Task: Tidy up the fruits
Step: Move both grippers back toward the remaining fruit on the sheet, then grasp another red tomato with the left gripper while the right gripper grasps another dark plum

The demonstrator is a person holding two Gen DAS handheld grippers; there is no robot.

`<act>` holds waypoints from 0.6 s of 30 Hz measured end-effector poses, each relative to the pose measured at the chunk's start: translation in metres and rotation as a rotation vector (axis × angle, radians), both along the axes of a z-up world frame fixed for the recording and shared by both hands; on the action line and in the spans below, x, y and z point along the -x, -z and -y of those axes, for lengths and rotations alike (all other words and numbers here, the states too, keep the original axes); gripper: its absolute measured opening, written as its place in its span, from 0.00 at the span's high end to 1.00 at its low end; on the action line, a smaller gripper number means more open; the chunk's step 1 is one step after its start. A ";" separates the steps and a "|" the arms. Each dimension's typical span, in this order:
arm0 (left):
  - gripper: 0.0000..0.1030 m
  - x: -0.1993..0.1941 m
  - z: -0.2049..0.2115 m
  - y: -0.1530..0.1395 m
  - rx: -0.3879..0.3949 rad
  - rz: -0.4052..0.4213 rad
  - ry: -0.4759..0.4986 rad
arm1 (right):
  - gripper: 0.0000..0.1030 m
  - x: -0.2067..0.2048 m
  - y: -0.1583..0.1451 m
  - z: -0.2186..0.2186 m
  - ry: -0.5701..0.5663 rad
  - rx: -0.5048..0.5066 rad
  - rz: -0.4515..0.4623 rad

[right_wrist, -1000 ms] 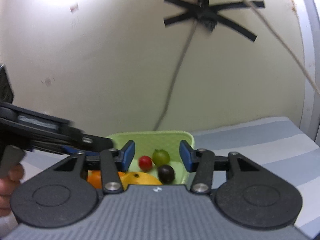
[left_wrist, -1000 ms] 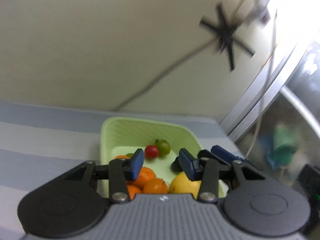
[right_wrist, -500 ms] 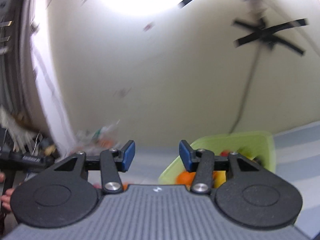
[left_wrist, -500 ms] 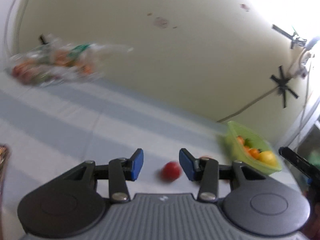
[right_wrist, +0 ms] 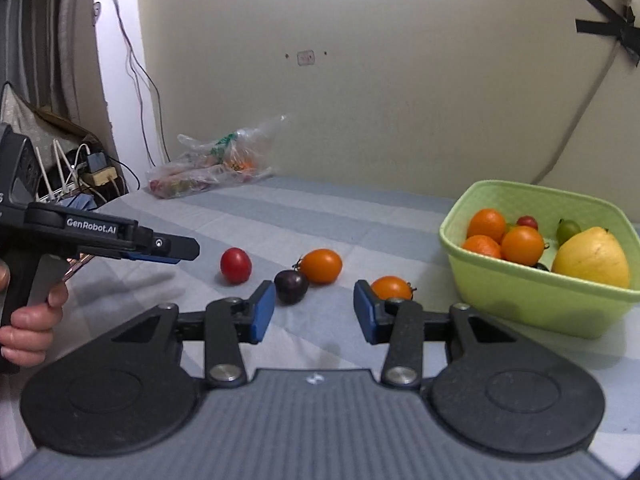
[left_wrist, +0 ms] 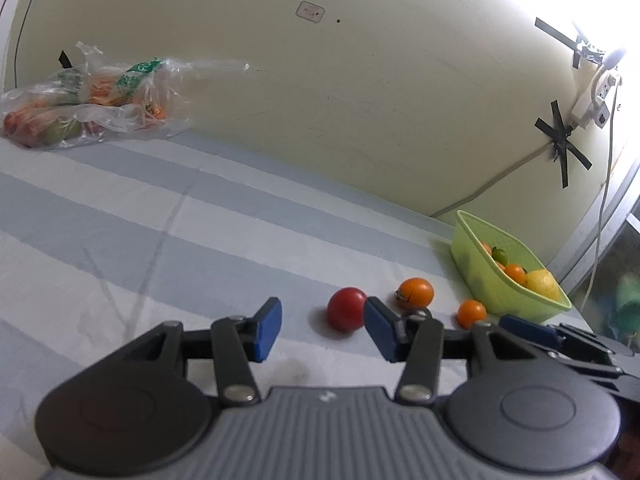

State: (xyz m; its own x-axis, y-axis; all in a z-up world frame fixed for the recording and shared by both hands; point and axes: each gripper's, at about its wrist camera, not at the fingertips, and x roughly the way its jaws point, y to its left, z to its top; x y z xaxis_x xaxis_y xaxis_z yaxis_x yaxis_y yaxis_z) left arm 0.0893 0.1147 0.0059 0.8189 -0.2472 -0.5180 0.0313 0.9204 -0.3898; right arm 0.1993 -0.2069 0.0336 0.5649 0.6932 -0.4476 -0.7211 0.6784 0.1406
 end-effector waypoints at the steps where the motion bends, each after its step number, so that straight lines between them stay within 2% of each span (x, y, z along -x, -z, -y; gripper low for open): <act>1: 0.55 -0.002 -0.001 0.001 0.005 0.001 0.003 | 0.56 -0.002 0.000 -0.002 0.002 -0.003 -0.009; 9: 0.54 -0.017 0.003 0.008 0.019 0.004 0.027 | 0.56 -0.005 0.009 -0.028 -0.015 0.025 -0.033; 13: 0.54 -0.023 0.009 0.010 0.001 0.008 0.042 | 0.55 -0.009 0.011 -0.037 -0.017 0.049 -0.041; 18: 0.54 -0.030 0.022 0.011 -0.058 0.009 0.055 | 0.55 -0.018 0.015 -0.051 -0.017 0.090 -0.063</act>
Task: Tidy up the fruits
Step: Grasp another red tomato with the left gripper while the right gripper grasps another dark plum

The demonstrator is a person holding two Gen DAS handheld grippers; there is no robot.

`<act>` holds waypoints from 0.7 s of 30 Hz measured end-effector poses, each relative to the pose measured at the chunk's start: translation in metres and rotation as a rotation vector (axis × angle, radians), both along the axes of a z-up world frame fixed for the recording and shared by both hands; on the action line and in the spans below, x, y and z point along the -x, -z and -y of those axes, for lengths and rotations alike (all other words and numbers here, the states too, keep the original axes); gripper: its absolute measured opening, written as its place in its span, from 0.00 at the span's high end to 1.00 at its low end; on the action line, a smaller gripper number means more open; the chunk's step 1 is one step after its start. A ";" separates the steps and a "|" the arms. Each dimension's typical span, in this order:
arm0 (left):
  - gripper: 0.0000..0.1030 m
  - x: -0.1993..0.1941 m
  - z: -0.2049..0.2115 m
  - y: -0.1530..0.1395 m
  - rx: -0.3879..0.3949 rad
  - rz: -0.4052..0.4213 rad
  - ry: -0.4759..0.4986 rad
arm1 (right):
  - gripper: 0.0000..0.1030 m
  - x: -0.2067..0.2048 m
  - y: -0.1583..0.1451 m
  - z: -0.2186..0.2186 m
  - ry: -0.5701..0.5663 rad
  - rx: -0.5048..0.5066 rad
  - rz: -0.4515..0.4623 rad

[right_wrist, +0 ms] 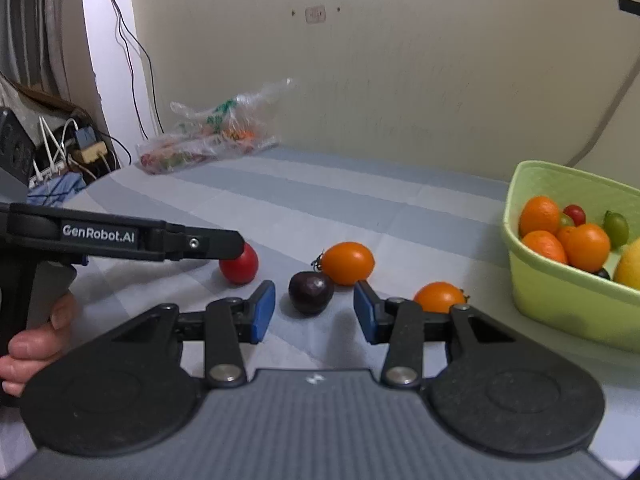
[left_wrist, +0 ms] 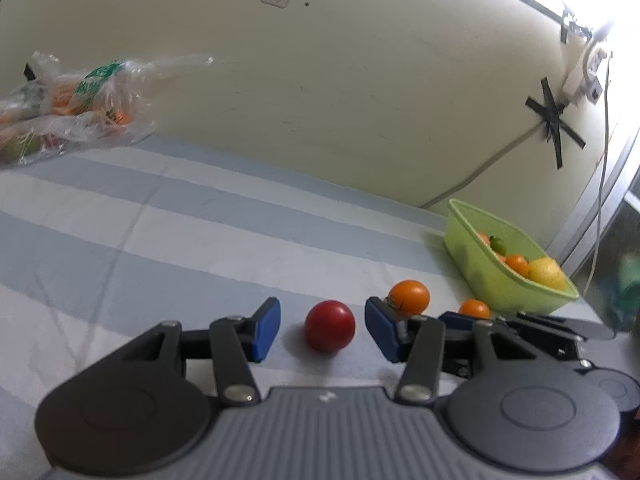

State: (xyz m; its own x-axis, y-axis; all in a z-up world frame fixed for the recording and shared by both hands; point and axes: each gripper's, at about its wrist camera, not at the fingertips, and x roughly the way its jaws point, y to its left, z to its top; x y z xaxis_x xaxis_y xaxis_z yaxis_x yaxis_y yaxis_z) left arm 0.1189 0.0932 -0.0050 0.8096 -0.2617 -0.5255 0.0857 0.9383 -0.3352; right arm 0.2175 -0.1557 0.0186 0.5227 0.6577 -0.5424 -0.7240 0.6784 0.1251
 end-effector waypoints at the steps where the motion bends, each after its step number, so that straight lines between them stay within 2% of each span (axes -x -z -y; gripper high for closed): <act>1: 0.54 -0.001 0.002 0.001 -0.009 -0.006 0.000 | 0.55 -0.002 0.001 -0.004 -0.003 0.012 -0.005; 3: 0.56 -0.004 0.006 0.006 -0.035 -0.019 0.000 | 0.56 -0.004 0.004 -0.010 -0.011 0.037 -0.014; 4: 0.59 -0.003 0.008 0.005 -0.055 -0.011 0.001 | 0.60 -0.004 0.004 -0.011 -0.013 0.048 -0.013; 5: 0.67 -0.003 0.011 0.006 -0.067 -0.011 0.013 | 0.66 -0.003 0.004 -0.012 -0.010 0.055 -0.005; 6: 0.71 -0.004 0.014 0.006 -0.072 -0.008 0.030 | 0.70 -0.002 0.004 -0.012 -0.005 0.060 -0.002; 9: 0.71 0.000 0.021 0.005 -0.118 0.003 0.029 | 0.73 -0.001 0.004 -0.007 0.002 0.049 -0.002; 12: 0.71 0.009 0.024 0.005 -0.074 -0.010 0.059 | 0.73 0.008 0.002 0.004 0.015 0.032 0.008; 17: 0.71 0.036 0.047 0.004 -0.057 -0.017 0.122 | 0.73 0.032 0.001 0.039 0.052 0.007 0.010; 21: 0.70 0.054 0.078 0.002 -0.113 -0.005 0.152 | 0.73 0.049 0.001 0.072 0.111 -0.024 0.007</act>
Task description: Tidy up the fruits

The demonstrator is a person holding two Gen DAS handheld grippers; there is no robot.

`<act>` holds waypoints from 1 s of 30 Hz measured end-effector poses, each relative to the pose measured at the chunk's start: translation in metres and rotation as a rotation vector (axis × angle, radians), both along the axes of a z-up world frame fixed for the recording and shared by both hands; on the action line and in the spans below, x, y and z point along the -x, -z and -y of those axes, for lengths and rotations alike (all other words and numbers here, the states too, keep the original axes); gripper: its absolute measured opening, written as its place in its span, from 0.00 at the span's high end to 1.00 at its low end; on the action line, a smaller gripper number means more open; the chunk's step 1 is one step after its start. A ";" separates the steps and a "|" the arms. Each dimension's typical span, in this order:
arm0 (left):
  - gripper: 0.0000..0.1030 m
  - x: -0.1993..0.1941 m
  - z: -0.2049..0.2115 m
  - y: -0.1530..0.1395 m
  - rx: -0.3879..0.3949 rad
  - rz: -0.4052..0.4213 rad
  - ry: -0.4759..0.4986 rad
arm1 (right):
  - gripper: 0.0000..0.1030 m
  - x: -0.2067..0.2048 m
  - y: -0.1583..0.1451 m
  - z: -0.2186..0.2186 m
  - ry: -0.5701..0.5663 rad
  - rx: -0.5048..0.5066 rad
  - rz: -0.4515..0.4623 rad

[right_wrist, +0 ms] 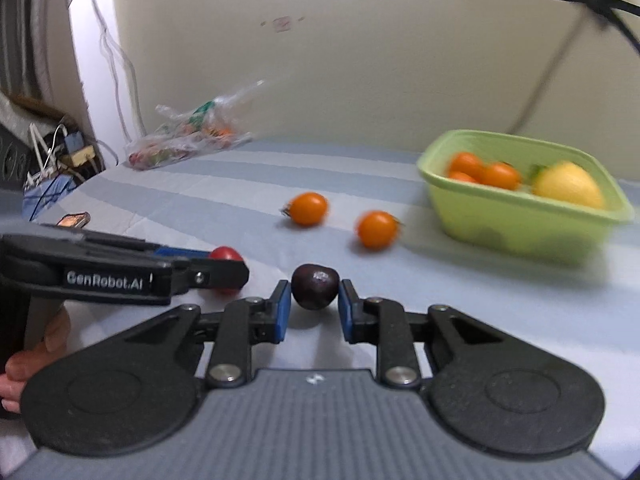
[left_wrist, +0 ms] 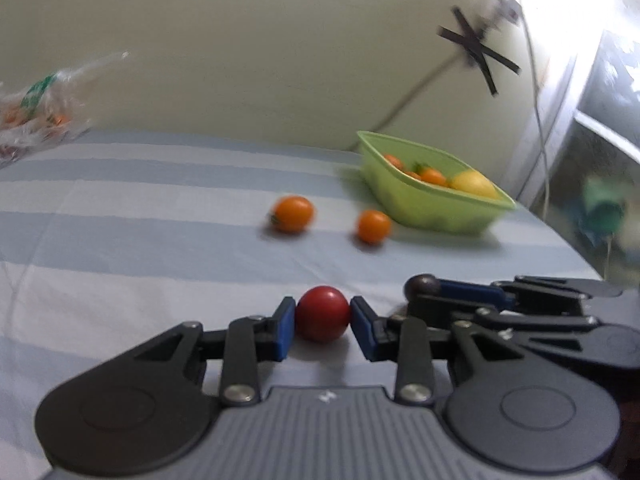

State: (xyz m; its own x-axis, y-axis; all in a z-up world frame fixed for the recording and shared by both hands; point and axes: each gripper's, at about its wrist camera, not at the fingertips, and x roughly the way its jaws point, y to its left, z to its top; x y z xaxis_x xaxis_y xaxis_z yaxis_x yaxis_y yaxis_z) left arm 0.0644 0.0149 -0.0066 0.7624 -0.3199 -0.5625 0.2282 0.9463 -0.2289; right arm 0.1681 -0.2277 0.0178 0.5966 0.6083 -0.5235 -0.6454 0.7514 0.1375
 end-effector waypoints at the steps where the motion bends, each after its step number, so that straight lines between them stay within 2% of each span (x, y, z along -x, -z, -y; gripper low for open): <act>1: 0.70 0.004 0.007 -0.001 -0.027 0.010 -0.010 | 0.73 0.005 0.001 0.009 0.018 -0.010 -0.003; 4: 0.70 0.012 0.021 -0.002 -0.083 0.032 -0.045 | 0.73 0.015 0.003 0.027 0.072 -0.028 -0.002; 11: 0.69 0.012 0.025 0.001 -0.120 0.040 -0.098 | 0.72 0.018 0.007 0.035 0.108 -0.042 -0.007; 30: 0.68 0.015 0.026 0.003 -0.128 0.050 -0.095 | 0.70 0.016 0.011 0.039 0.087 -0.026 -0.019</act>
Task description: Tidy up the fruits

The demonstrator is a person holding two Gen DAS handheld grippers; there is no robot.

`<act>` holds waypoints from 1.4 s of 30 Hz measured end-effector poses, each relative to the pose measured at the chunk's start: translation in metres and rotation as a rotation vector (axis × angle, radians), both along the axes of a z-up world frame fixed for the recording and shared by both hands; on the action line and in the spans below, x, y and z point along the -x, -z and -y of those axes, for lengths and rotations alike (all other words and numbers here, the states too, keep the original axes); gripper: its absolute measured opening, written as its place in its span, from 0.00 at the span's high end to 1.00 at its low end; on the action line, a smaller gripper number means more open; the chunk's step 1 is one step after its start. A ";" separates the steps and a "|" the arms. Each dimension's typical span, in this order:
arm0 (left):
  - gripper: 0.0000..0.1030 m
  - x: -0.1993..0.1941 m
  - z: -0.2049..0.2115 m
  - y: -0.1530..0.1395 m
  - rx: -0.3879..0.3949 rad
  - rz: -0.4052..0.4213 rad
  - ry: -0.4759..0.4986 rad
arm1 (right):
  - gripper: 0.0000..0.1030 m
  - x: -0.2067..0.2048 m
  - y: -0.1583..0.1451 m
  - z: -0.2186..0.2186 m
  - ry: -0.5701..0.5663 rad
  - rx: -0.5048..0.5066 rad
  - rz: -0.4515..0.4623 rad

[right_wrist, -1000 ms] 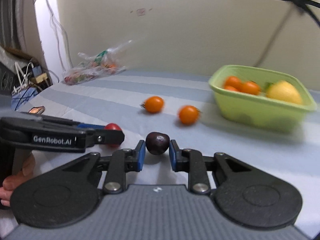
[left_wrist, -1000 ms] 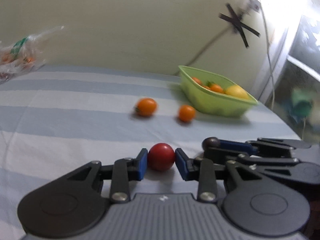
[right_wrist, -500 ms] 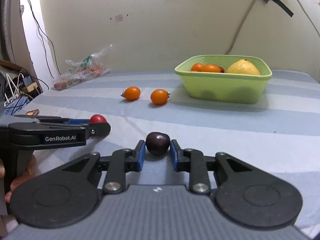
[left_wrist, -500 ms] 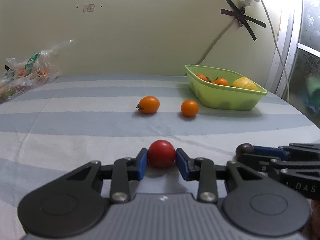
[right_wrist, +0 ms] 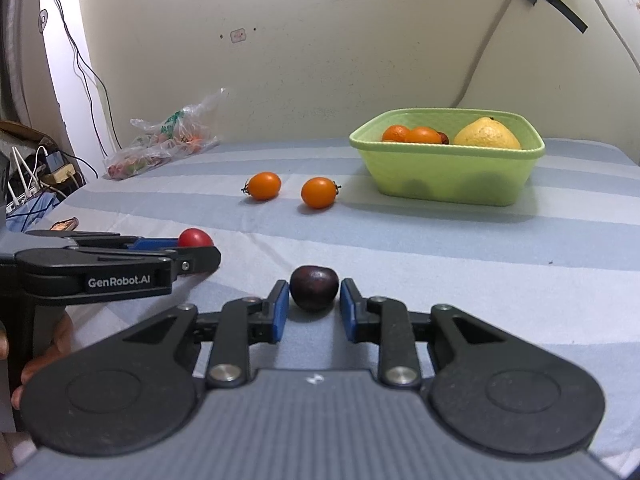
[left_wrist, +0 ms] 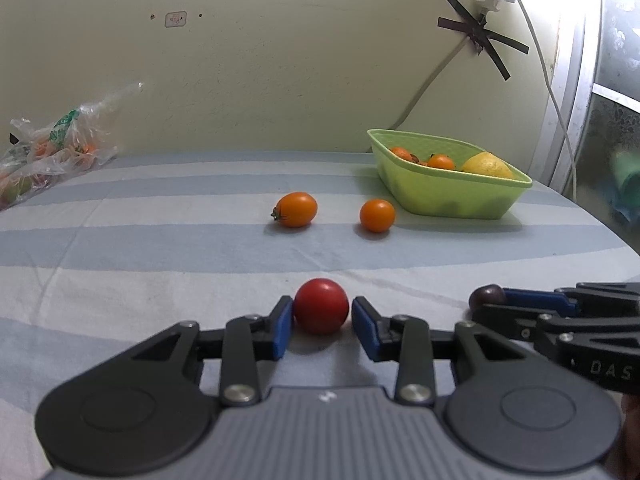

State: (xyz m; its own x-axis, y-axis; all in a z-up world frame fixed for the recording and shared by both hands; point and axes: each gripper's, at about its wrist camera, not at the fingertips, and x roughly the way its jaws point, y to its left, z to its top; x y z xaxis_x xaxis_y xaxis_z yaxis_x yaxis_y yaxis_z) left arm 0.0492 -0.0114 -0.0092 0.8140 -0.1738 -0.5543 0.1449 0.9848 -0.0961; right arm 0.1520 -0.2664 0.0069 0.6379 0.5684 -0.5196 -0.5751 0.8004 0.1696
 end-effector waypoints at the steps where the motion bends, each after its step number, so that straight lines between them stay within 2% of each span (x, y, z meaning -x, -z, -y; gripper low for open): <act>1: 0.67 0.000 0.000 0.000 0.001 0.000 0.001 | 0.70 0.000 0.000 0.000 0.000 0.002 0.001; 8: 0.63 0.001 0.000 0.000 0.005 0.002 0.006 | 0.69 0.002 0.000 -0.005 0.000 0.030 0.018; 18: 0.61 0.001 0.000 0.000 0.006 0.003 0.005 | 0.69 0.003 0.001 -0.008 -0.002 0.060 0.036; 21: 0.53 0.001 -0.001 0.000 0.006 0.000 -0.006 | 0.69 0.003 0.001 -0.008 -0.001 0.062 0.038; 42: 0.53 0.001 -0.003 0.000 0.020 -0.002 -0.010 | 0.68 0.005 0.001 -0.011 0.011 0.079 0.049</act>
State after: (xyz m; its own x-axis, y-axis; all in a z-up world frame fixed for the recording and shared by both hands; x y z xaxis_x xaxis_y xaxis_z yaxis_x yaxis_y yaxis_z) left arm 0.0478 -0.0083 -0.0096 0.8145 -0.1773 -0.5525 0.1352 0.9839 -0.1165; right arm 0.1467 -0.2556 0.0063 0.6696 0.5197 -0.5307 -0.5723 0.8164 0.0774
